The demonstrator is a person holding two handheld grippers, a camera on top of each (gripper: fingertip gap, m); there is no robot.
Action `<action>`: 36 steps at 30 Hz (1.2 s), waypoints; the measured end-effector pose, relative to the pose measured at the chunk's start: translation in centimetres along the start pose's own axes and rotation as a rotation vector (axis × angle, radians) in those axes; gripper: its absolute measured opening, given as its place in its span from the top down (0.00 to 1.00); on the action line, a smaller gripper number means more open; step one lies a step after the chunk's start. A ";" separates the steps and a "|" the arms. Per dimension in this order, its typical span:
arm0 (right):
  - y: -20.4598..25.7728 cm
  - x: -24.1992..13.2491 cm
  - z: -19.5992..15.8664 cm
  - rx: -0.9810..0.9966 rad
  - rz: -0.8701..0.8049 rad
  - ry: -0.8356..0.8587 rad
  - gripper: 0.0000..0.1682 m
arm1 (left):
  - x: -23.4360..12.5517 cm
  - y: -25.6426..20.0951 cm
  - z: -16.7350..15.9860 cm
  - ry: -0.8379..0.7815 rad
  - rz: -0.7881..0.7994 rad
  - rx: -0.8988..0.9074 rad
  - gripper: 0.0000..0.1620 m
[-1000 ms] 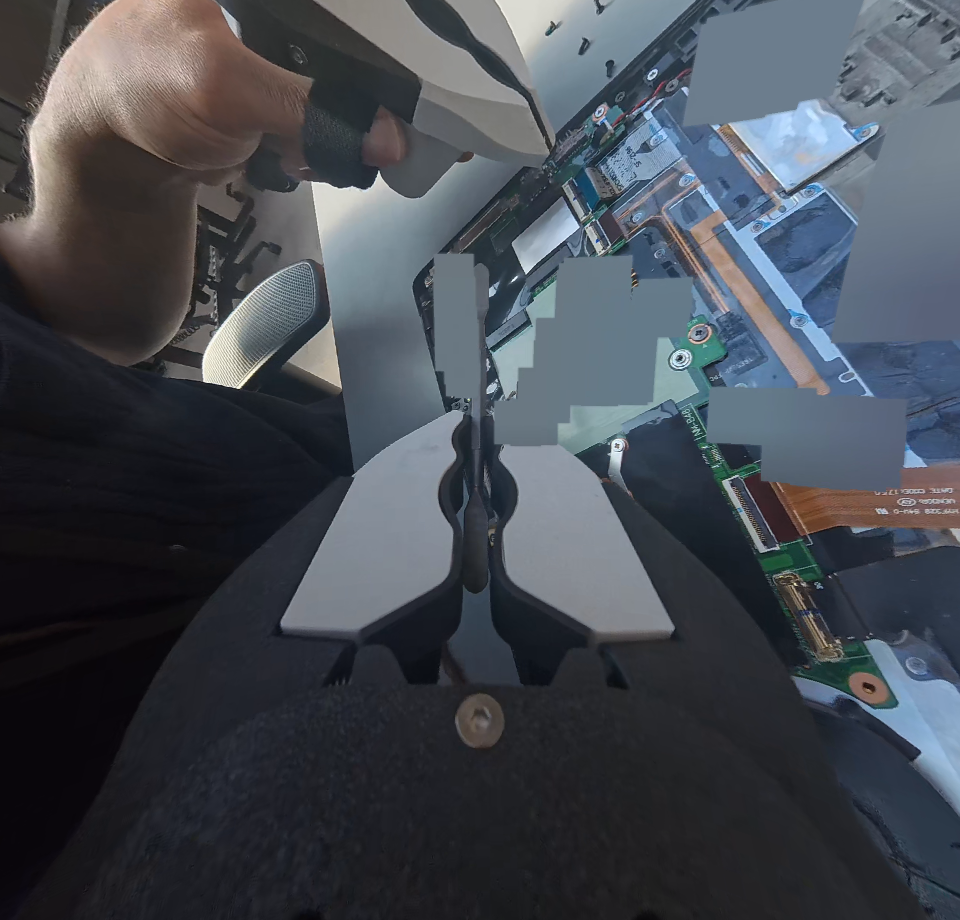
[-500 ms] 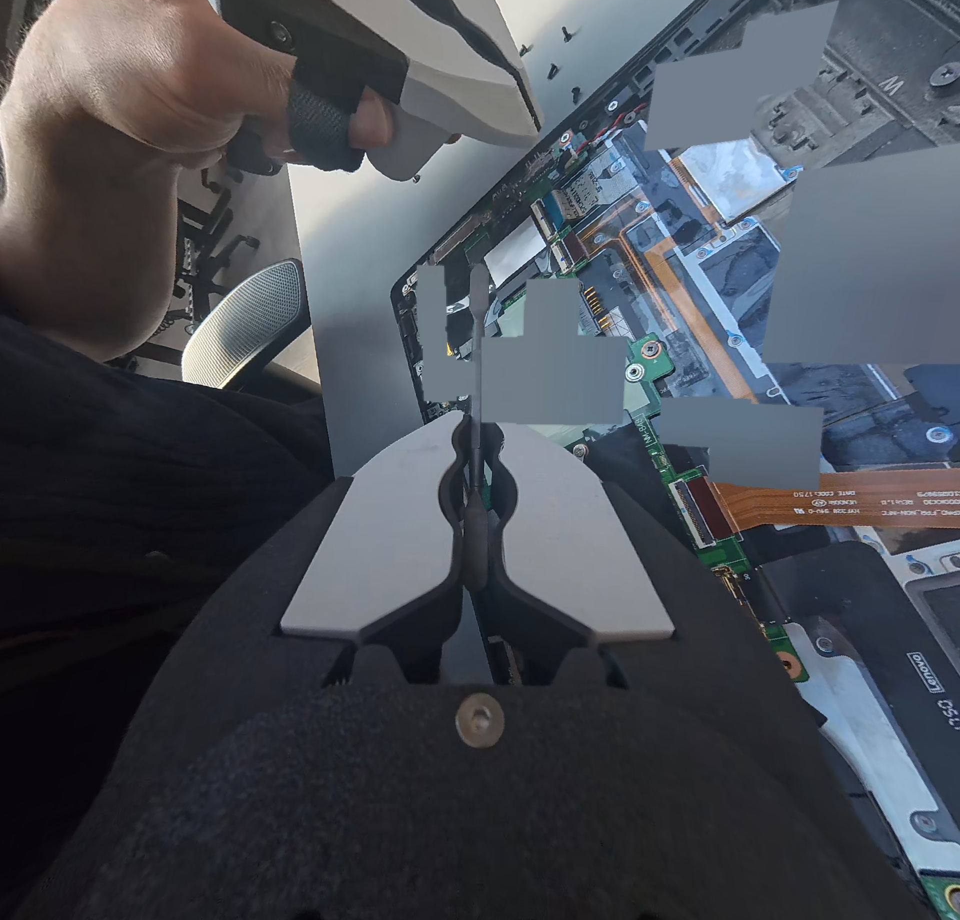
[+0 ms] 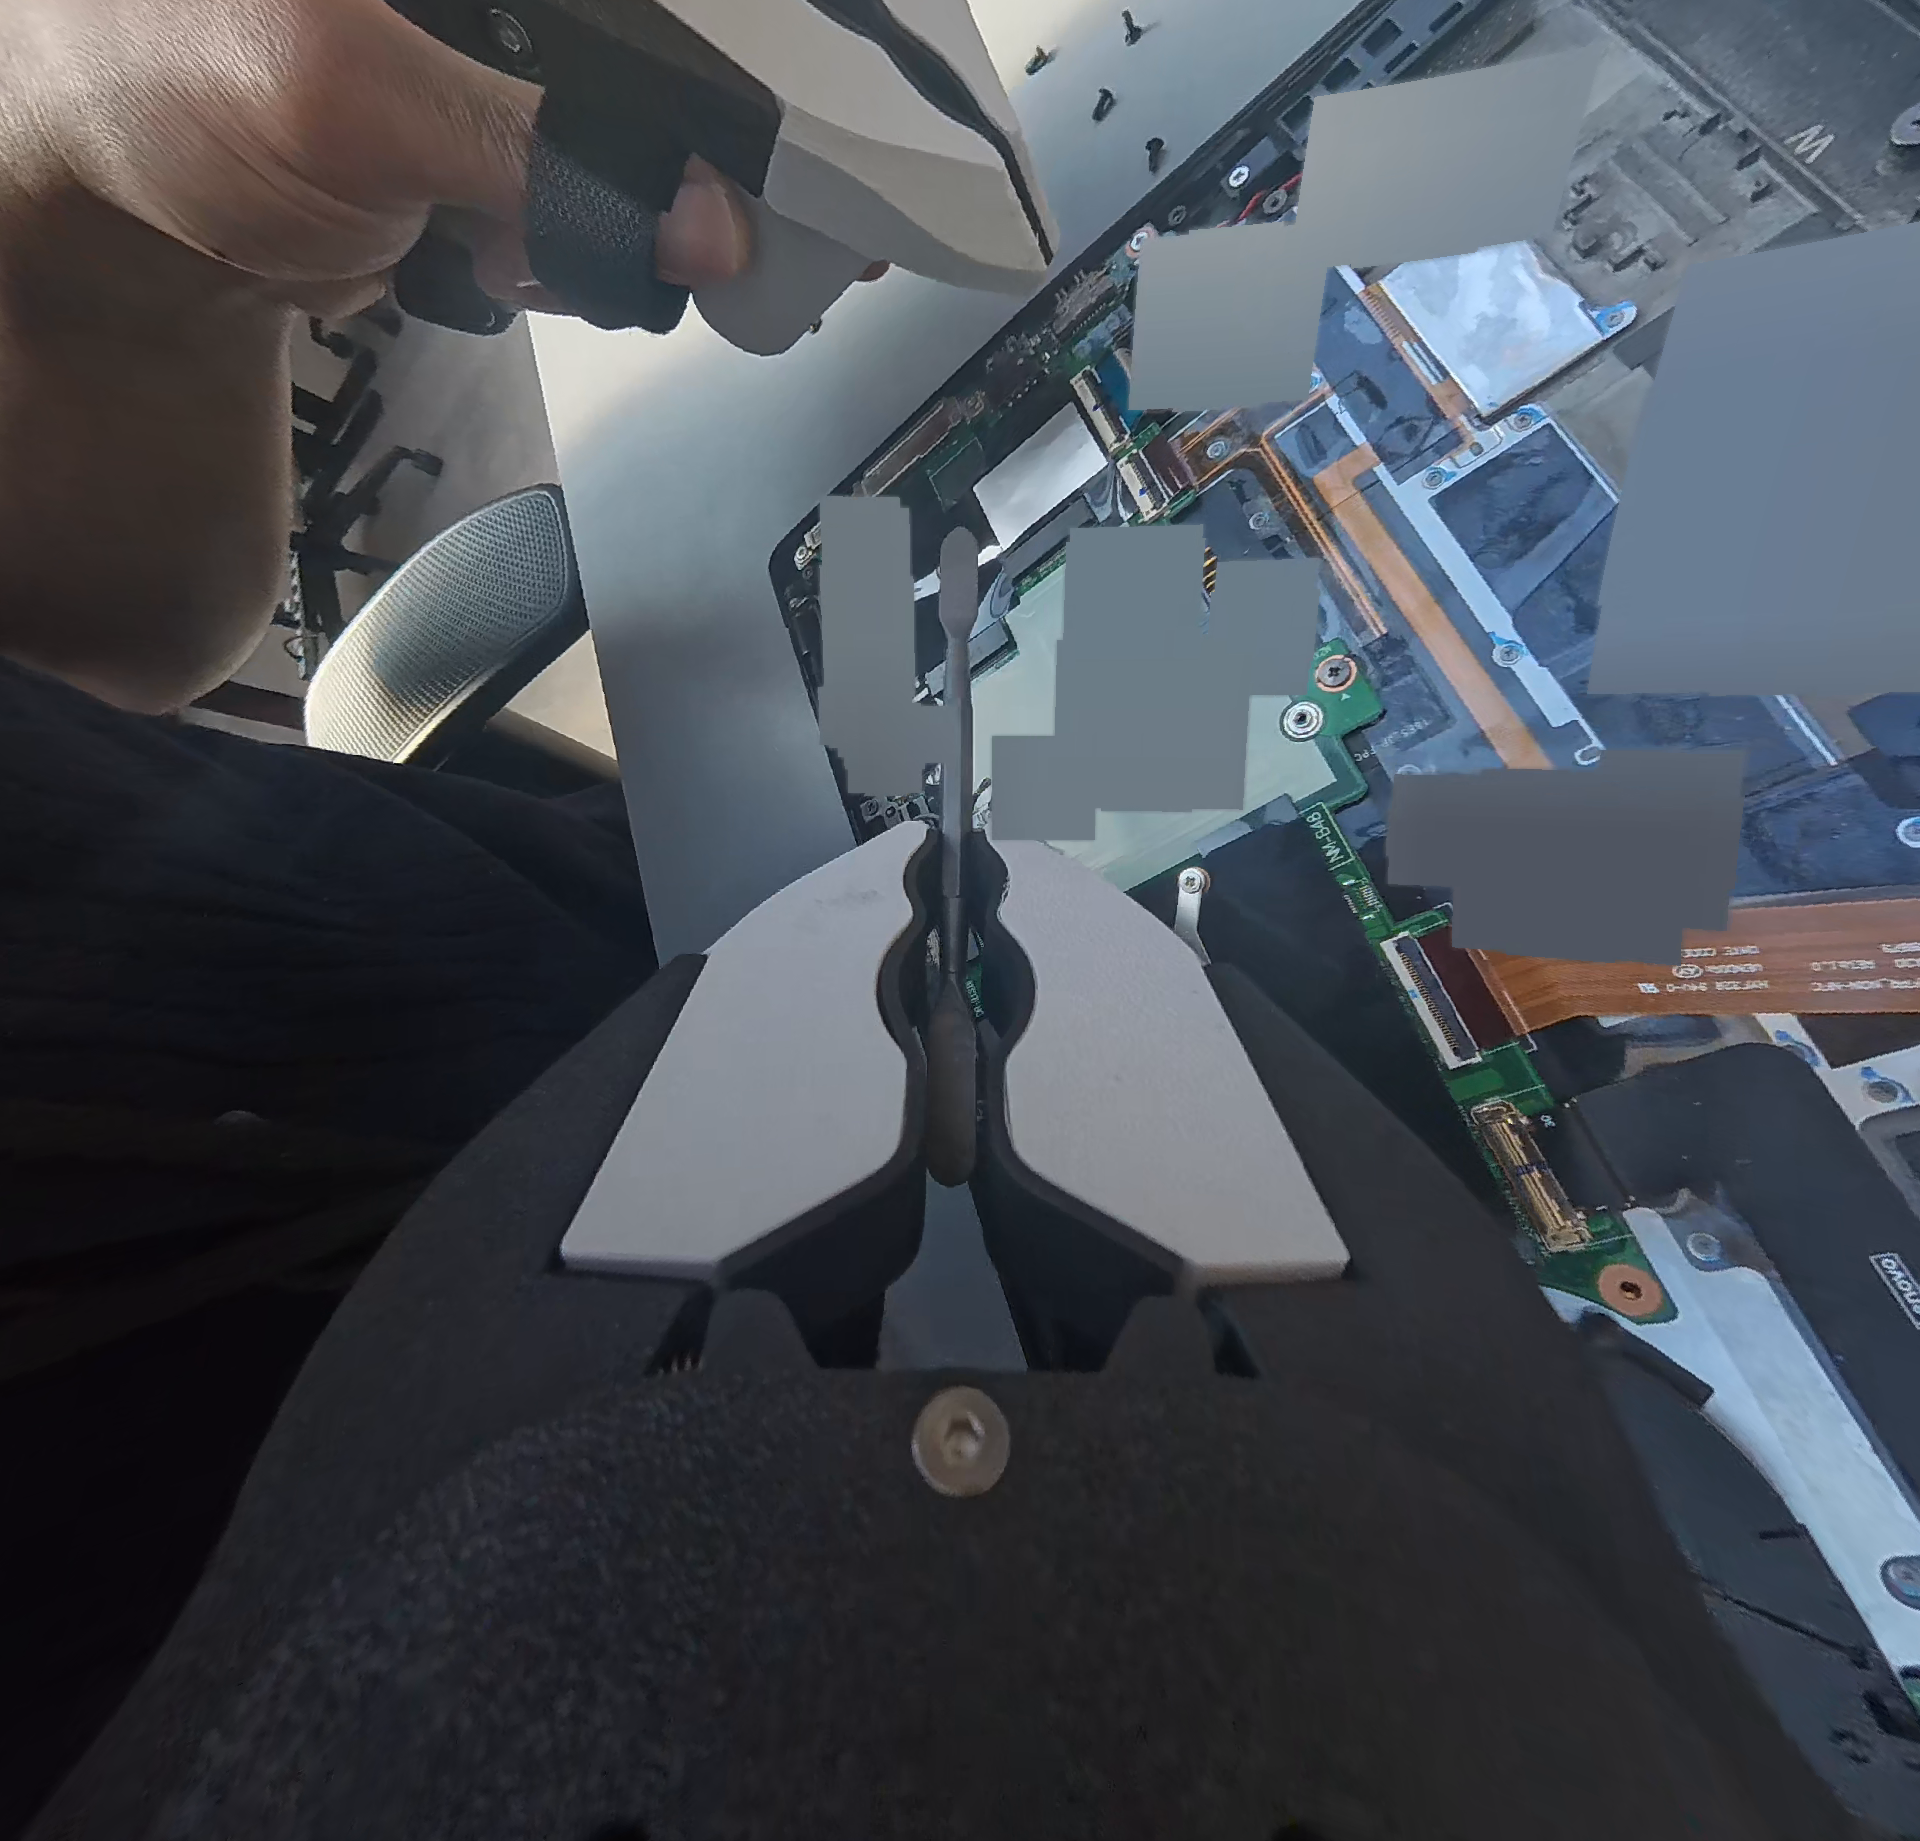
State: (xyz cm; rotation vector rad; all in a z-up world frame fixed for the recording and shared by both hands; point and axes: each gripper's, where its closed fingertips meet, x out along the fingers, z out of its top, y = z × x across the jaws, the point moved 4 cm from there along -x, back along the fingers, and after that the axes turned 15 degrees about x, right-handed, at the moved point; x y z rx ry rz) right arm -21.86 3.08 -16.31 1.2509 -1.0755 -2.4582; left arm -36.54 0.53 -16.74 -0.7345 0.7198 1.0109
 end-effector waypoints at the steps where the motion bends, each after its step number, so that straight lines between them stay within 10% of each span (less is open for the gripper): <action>1: 0.0 0.0 -0.1 0.003 -0.004 -0.002 0.98 | 0.0 -0.1 -0.1 -0.001 -0.002 0.000 1.00; 36: -1.9 -0.4 0.8 -0.100 -0.335 0.040 0.98 | 0.4 -0.6 -0.1 0.013 -0.078 0.103 1.00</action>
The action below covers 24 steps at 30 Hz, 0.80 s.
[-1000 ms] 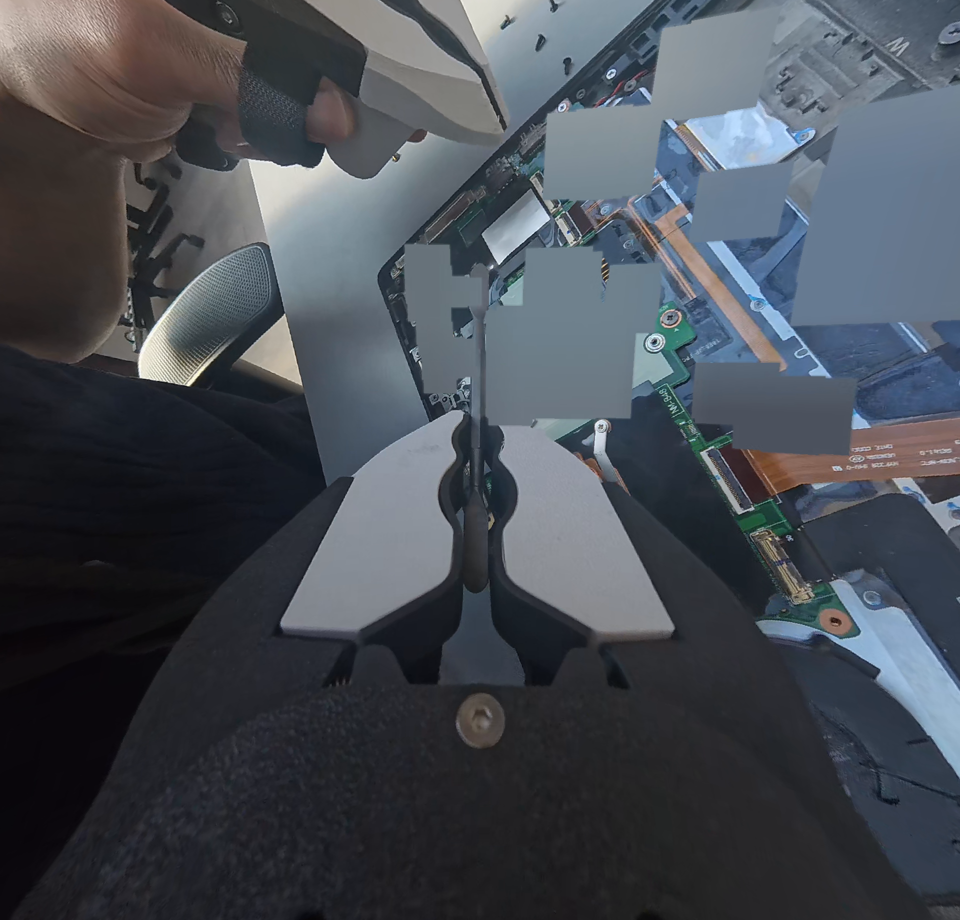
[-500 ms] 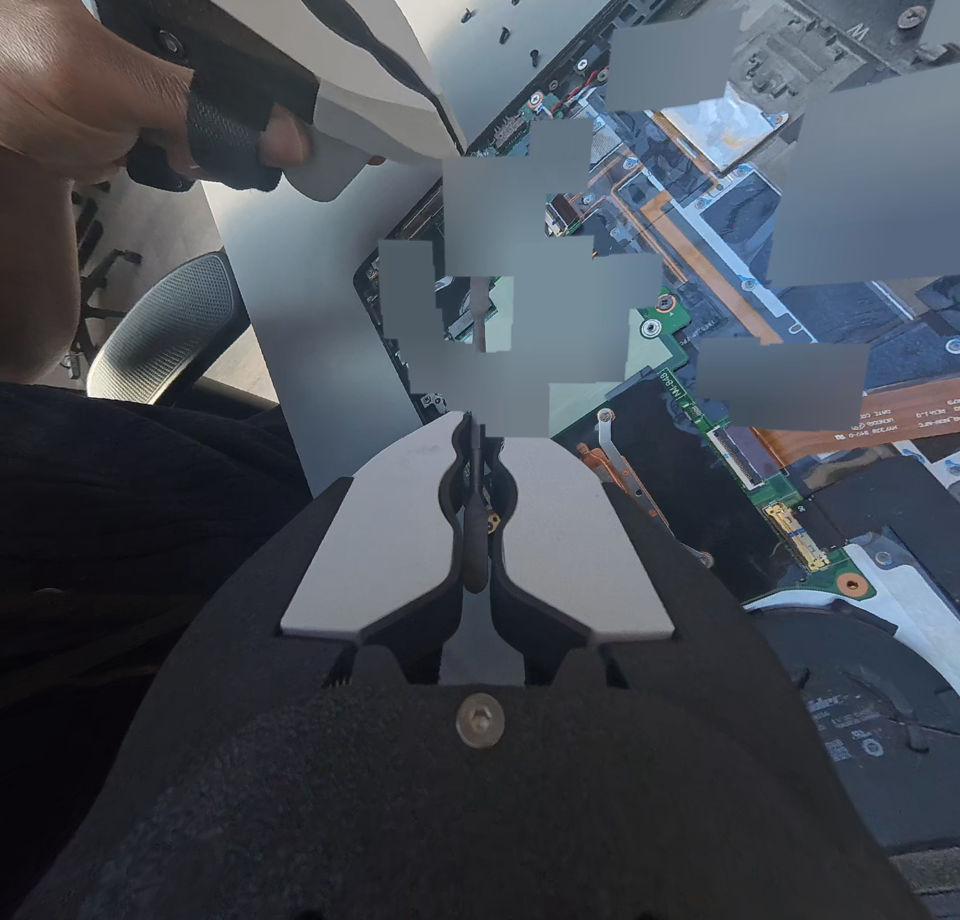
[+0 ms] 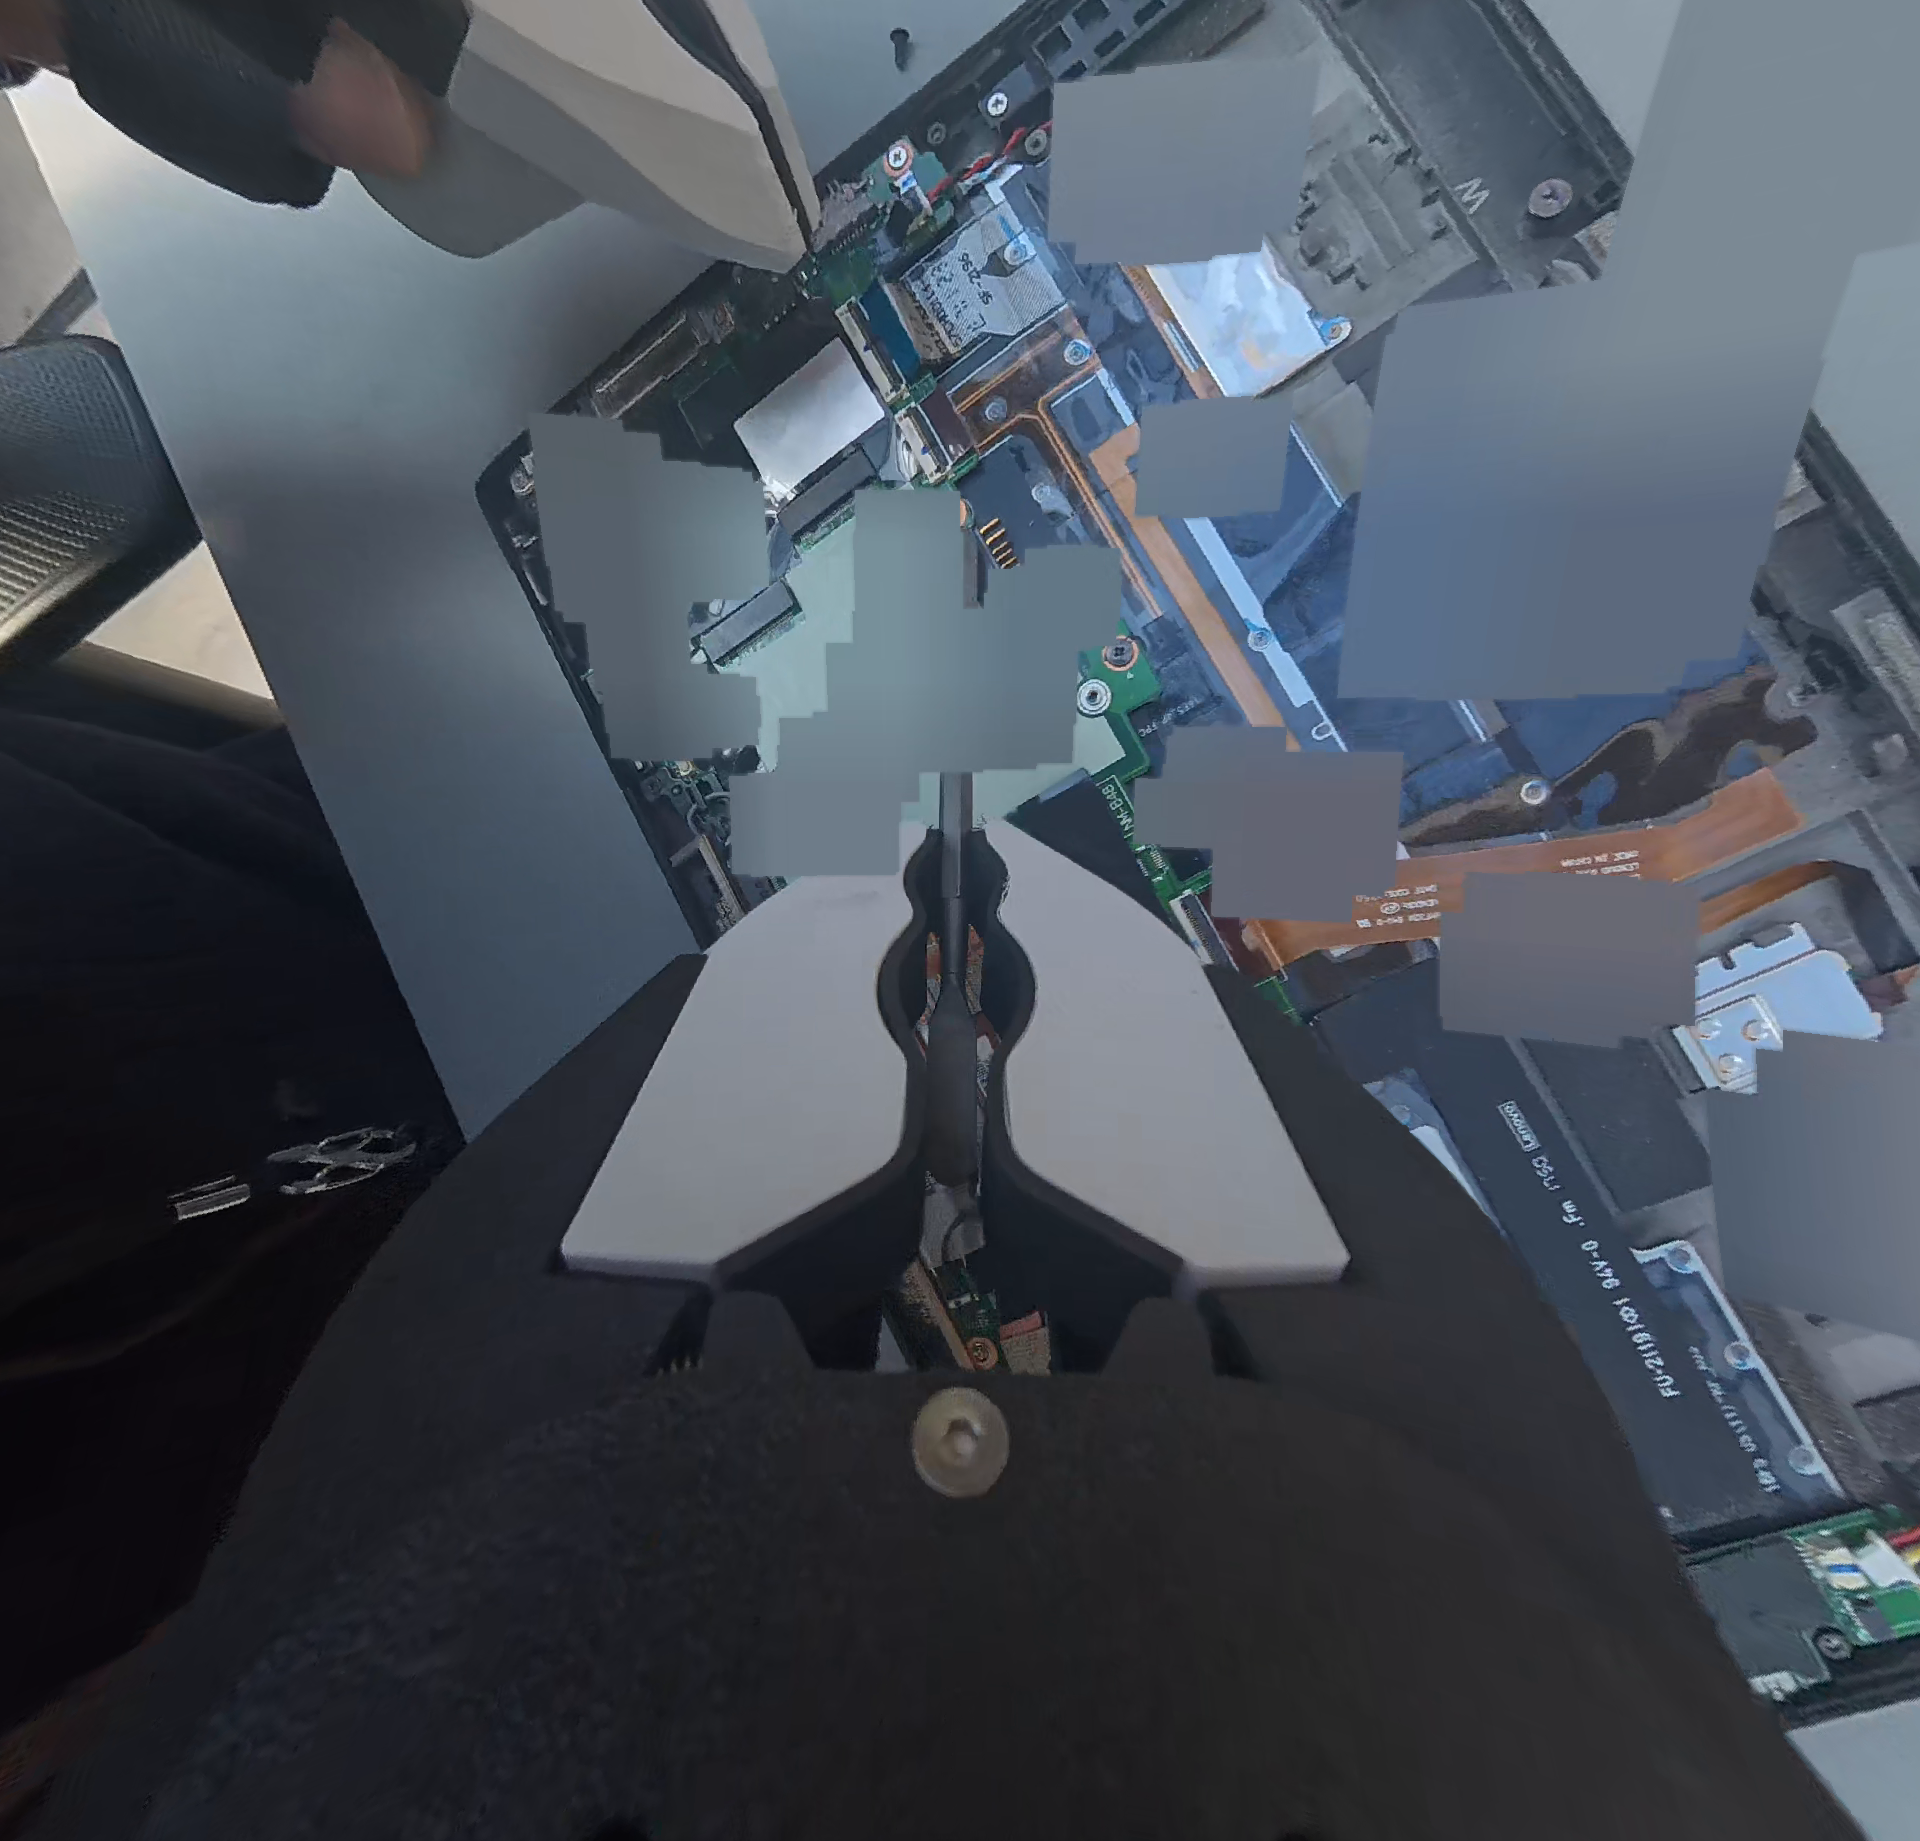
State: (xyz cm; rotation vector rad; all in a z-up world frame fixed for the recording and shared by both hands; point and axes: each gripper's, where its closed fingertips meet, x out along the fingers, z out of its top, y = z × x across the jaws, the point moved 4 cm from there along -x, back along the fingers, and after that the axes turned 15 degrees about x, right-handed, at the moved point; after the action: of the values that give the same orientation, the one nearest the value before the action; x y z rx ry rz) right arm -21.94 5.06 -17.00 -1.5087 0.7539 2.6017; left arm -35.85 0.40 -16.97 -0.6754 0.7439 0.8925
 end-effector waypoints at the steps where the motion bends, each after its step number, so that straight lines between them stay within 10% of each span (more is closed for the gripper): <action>1: -0.2 0.0 0.3 -0.018 0.001 0.008 0.98 | 0.0 0.1 0.0 0.004 -0.005 0.000 1.00; 24: -1.4 1.2 2.8 -0.246 0.085 0.090 0.98 | 0.5 -0.2 0.9 -0.006 -0.043 -0.081 1.00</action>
State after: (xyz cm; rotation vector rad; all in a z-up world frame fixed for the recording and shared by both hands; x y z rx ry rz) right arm -24.46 7.30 -17.35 -1.7022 0.5301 2.7925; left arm -35.19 1.23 -16.76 -0.7575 0.6885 0.8884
